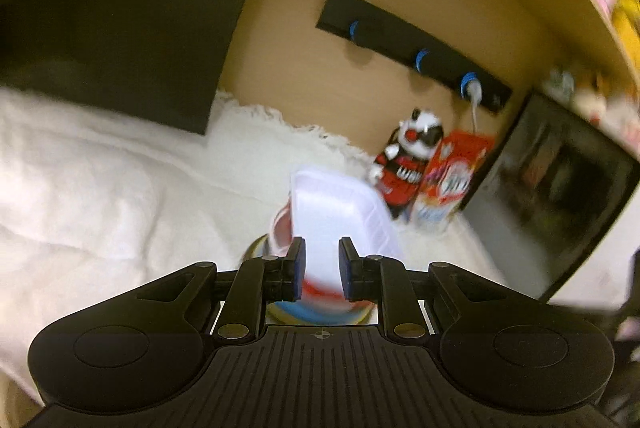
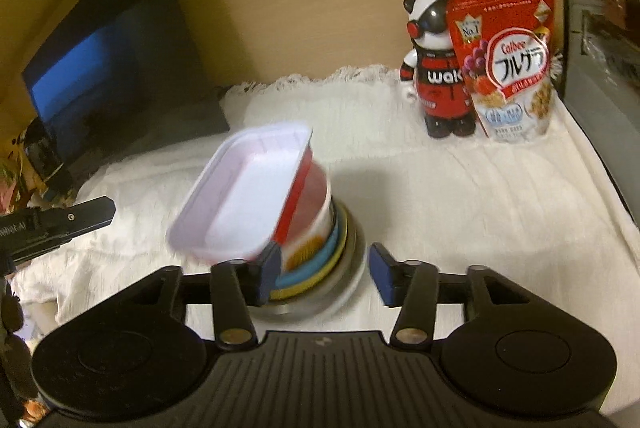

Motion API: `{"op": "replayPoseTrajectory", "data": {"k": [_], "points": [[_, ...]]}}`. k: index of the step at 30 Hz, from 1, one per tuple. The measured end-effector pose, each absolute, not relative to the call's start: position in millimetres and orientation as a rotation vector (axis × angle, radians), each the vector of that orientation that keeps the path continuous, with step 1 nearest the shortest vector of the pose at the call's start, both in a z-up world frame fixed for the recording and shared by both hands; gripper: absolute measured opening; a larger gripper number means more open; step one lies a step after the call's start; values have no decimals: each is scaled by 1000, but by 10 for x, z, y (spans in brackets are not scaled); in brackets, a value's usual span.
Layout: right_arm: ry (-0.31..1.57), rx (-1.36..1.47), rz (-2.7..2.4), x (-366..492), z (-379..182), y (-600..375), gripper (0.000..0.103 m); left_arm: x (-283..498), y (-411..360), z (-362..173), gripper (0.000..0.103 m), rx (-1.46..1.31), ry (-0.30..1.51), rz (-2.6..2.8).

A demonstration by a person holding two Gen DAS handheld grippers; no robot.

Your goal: Organize plates and bowls

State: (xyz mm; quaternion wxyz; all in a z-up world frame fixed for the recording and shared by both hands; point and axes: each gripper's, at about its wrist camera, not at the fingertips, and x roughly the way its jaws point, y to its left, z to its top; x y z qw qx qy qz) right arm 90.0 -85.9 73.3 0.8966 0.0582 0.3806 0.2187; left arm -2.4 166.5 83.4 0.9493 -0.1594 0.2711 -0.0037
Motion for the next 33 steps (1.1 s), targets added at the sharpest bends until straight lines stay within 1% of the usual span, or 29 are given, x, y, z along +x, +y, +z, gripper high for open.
{"op": "replayPoseTrajectory", "data": {"k": [1, 3, 8, 10, 11, 12, 15, 20, 33], "points": [[788, 102, 460, 786, 681, -858, 52, -123, 1545, 769, 20, -275, 556, 10], [790, 70, 462, 594, 586, -847, 52, -287, 1328, 644, 16, -231, 575, 27], [795, 23, 468, 145, 404, -849, 52, -636, 976, 500, 16, -212, 594, 60], [810, 47, 474, 48, 382, -870, 58, -741, 870, 472, 16, -198, 636, 123], [816, 49, 477, 13, 382, -872, 64, -772, 811, 463, 16, -173, 657, 152], [821, 45, 475, -19, 388, -870, 66, -805, 736, 462, 16, -134, 667, 174], [800, 18, 467, -79, 454, -853, 67, -894, 594, 487, 16, -67, 649, 194], [793, -6, 457, -80, 496, -838, 68, -884, 559, 509, 16, -126, 700, 138], [820, -8, 456, -84, 459, -849, 69, -811, 510, 474, 16, -119, 728, 128]]}}
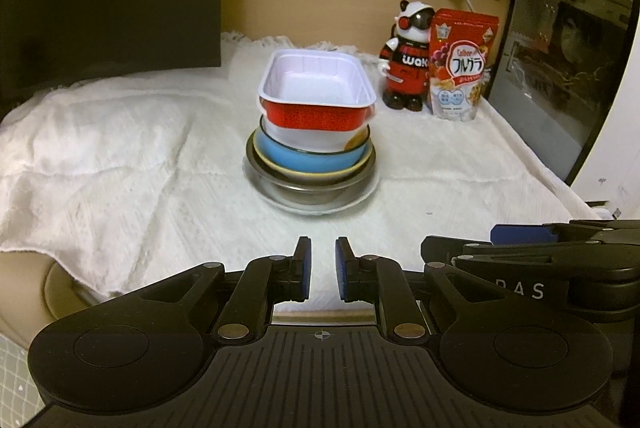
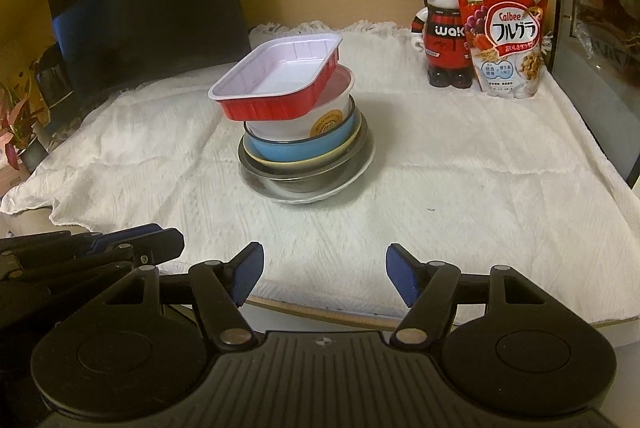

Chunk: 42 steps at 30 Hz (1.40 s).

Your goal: Organize plates and bowls

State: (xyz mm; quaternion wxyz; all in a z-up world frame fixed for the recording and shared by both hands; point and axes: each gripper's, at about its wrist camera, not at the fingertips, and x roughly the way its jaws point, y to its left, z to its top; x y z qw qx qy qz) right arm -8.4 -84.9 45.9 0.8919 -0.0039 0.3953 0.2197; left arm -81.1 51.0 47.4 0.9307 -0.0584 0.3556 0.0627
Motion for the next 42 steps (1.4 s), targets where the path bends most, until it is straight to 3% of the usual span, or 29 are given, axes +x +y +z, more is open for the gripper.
{"op": "replayPoseTrajectory", "data": {"k": [42], "points": [[822, 8, 437, -73, 433, -918, 69, -735, 475, 437, 16, -130, 746, 127]]}}
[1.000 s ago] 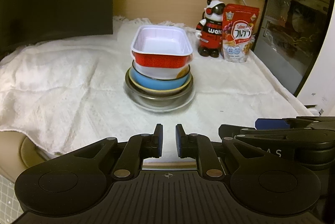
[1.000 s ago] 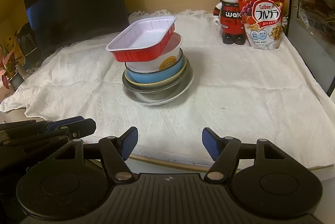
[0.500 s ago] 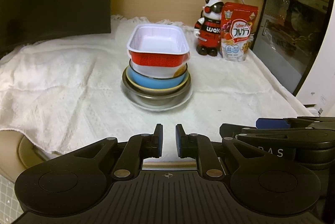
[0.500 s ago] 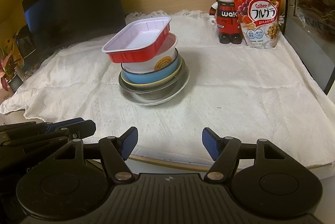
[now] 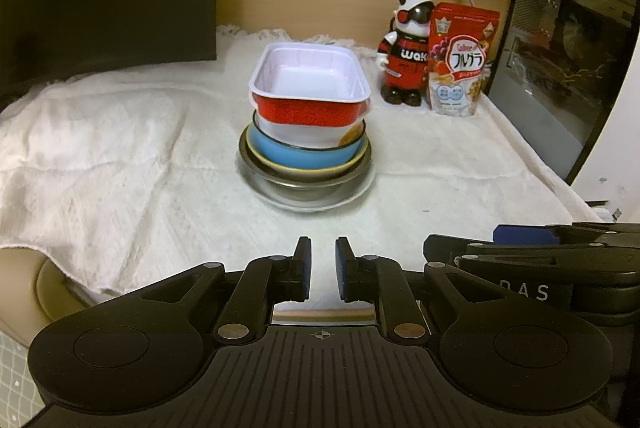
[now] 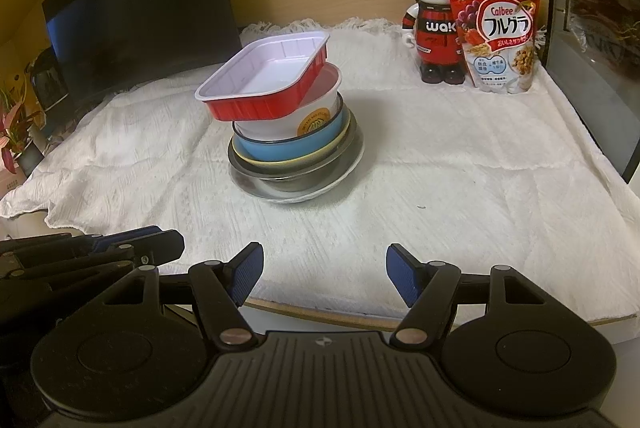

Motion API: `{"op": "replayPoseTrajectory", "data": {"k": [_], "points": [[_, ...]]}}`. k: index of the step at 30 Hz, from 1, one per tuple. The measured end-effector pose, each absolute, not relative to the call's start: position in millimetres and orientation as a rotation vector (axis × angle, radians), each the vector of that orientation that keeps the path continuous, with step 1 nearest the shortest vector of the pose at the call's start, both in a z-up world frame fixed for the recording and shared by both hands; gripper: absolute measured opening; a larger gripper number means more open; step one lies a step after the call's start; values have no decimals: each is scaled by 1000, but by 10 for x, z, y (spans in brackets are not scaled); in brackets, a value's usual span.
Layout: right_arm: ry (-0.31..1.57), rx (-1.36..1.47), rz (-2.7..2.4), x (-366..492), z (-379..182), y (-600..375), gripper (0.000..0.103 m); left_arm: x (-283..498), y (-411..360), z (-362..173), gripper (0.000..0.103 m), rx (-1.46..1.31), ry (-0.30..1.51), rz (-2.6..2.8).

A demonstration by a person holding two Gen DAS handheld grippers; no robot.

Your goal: Organize plates and bowls

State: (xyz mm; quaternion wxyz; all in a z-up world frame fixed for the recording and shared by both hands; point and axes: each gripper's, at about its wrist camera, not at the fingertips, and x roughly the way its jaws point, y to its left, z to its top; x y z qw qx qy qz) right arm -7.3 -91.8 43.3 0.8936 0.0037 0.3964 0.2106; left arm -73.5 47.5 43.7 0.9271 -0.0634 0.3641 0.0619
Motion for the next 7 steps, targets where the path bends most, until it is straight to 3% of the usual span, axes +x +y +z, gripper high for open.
{"op": "replayPoseTrajectory", "data": {"k": [7], "points": [[833, 5, 440, 23, 388, -821, 69, -682, 615, 340, 16, -179, 766, 105]]}}
